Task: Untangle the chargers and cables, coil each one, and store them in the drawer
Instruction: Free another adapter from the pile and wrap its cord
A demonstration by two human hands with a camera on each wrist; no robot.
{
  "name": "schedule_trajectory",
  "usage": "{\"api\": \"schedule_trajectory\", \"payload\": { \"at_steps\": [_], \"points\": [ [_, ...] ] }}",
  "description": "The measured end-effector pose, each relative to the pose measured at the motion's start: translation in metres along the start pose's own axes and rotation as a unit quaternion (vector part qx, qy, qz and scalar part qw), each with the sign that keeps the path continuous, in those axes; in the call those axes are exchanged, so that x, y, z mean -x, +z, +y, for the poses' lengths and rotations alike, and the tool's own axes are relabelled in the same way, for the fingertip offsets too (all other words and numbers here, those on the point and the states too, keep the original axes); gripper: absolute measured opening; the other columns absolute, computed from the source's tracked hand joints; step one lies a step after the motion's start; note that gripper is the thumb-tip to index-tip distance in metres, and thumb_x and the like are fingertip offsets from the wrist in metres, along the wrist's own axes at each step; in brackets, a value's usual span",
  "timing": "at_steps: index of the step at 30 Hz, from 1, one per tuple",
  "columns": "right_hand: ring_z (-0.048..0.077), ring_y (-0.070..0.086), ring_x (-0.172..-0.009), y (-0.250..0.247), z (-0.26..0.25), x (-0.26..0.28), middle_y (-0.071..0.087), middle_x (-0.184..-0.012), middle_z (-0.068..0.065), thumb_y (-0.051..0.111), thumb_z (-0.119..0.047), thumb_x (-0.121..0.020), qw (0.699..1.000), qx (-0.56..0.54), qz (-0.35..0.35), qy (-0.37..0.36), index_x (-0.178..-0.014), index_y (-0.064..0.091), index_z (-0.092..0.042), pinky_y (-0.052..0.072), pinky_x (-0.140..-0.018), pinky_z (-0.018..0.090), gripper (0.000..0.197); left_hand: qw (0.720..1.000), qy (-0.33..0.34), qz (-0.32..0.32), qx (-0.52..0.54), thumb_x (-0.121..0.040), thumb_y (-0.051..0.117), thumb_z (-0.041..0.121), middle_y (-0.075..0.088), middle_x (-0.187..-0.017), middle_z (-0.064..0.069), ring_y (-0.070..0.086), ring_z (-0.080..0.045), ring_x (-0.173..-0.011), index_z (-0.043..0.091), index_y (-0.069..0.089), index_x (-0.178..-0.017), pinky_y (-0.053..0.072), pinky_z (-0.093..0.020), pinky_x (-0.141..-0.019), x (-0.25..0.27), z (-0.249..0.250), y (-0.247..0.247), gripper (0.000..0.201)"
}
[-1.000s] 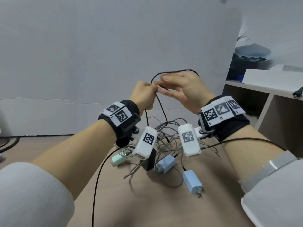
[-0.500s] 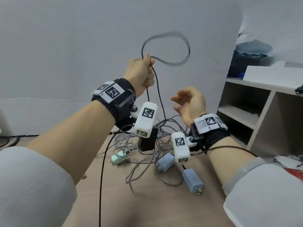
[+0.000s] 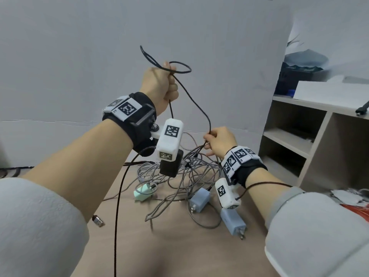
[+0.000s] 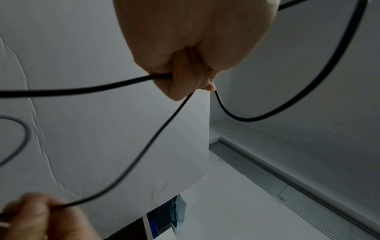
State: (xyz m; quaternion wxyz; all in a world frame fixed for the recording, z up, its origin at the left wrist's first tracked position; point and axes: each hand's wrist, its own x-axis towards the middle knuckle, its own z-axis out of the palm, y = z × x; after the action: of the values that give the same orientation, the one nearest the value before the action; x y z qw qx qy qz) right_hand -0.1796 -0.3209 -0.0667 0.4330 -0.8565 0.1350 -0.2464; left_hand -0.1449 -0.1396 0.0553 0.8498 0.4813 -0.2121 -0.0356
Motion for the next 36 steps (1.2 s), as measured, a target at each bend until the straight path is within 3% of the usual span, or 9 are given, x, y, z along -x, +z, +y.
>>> {"api": "schedule_trajectory", "payload": {
  "at_steps": [8, 14, 20, 23, 25, 28, 30, 33, 36],
  "points": [
    [0.013, 0.05, -0.039, -0.024, -0.051, 0.0, 0.061, -0.065, 0.009, 0.053, -0.012, -0.103, 0.982, -0.161, 0.07, -0.064, -0.093, 0.063, -0.006, 0.046, -0.037, 0.024, 0.016, 0.996, -0.033, -0.063, -0.053, -0.111, 0.033, 0.025, 0.024, -0.047, 0.007, 0.017, -0.006, -0.037, 0.009, 0.055, -0.08, 0.017, -0.015, -0.035, -0.002, -0.026, -0.012, 0.042],
    [0.012, 0.03, -0.037, -0.038, -0.076, -0.002, 0.037, -0.054, -0.001, 0.044, -0.011, -0.102, 0.982, -0.181, 0.055, -0.026, -0.079, 0.056, -0.015, 0.027, -0.041, 0.019, 0.026, 0.987, -0.042, -0.081, -0.134, -0.11, 0.036, 0.021, 0.023, -0.044, 0.006, 0.015, -0.008, -0.034, 0.005, 0.059, -0.078, 0.017, -0.014, -0.036, 0.008, -0.037, -0.007, 0.042],
    [0.023, 0.054, -0.061, -0.048, -0.035, -0.002, 0.062, -0.087, 0.019, 0.037, 0.002, -0.1, 0.989, 0.068, -0.081, 0.1, -0.087, 0.053, -0.001, 0.047, -0.062, 0.034, 0.021, 0.947, -0.073, -0.114, -0.29, -0.102, 0.056, 0.012, 0.028, -0.053, 0.001, 0.023, -0.01, -0.038, 0.0, 0.062, -0.087, 0.023, -0.016, -0.04, 0.009, -0.045, -0.015, 0.02],
    [0.037, 0.067, -0.09, -0.06, -0.018, -0.002, 0.064, -0.118, 0.027, 0.042, -0.001, -0.097, 0.976, 0.167, -0.07, 0.124, -0.117, 0.059, 0.008, 0.057, -0.088, 0.045, 0.027, 0.917, -0.131, -0.123, -0.356, -0.094, 0.061, -0.003, 0.035, -0.064, -0.004, 0.026, -0.012, -0.045, 0.002, 0.059, -0.084, 0.024, -0.021, -0.044, 0.008, -0.054, -0.022, 0.012],
    [0.034, 0.064, -0.091, -0.064, -0.018, -0.001, 0.065, -0.117, 0.027, 0.049, -0.001, -0.095, 0.98, 0.166, -0.034, 0.107, -0.127, 0.058, 0.008, 0.057, -0.087, 0.044, 0.034, 0.903, -0.156, -0.131, -0.378, -0.092, 0.058, -0.009, 0.039, -0.076, -0.01, 0.026, -0.013, -0.047, 0.0, 0.06, -0.09, 0.025, -0.022, -0.044, 0.007, -0.059, -0.025, 0.01],
    [0.022, 0.054, -0.068, -0.058, -0.03, 0.007, 0.065, -0.086, 0.016, 0.04, 0.003, -0.099, 0.994, 0.052, -0.058, 0.082, -0.127, 0.056, 0.007, 0.047, -0.062, 0.028, 0.033, 0.897, -0.177, -0.125, -0.386, -0.089, 0.055, -0.014, 0.034, -0.068, -0.005, 0.026, -0.013, -0.047, 0.005, 0.054, -0.108, 0.025, -0.021, -0.043, 0.008, -0.069, -0.024, 0.027],
    [0.02, 0.057, -0.076, -0.046, -0.04, 0.013, 0.065, -0.093, 0.014, 0.046, 0.001, -0.098, 0.994, 0.023, -0.097, 0.047, -0.127, 0.058, 0.003, 0.051, -0.069, 0.026, 0.031, 0.899, -0.178, -0.116, -0.383, -0.088, 0.052, -0.016, 0.032, -0.063, -0.003, 0.026, -0.013, -0.047, 0.005, 0.052, -0.107, 0.024, -0.021, -0.042, 0.009, -0.075, -0.022, 0.028],
    [0.021, 0.06, -0.105, -0.028, -0.047, 0.019, 0.062, -0.12, 0.01, 0.067, -0.015, -0.09, 0.981, 0.094, -0.167, -0.013, -0.144, 0.048, -0.01, 0.052, -0.102, 0.042, 0.058, 0.9, -0.184, -0.137, -0.37, -0.091, 0.049, -0.012, 0.034, -0.064, -0.005, 0.028, -0.013, -0.047, 0.005, 0.05, -0.091, 0.024, -0.022, -0.043, 0.01, -0.082, -0.019, 0.017],
    [0.022, 0.058, -0.117, -0.01, -0.045, 0.022, 0.059, -0.131, 0.005, 0.071, -0.015, -0.084, 0.957, 0.184, -0.211, -0.075, -0.141, 0.047, -0.016, 0.049, -0.101, 0.04, 0.062, 0.886, -0.18, -0.185, -0.386, -0.096, 0.049, -0.006, 0.041, -0.071, -0.007, 0.035, -0.012, -0.048, 0.0, 0.053, -0.095, 0.033, -0.023, -0.043, 0.012, -0.087, -0.018, 0.007]
  ]
}}
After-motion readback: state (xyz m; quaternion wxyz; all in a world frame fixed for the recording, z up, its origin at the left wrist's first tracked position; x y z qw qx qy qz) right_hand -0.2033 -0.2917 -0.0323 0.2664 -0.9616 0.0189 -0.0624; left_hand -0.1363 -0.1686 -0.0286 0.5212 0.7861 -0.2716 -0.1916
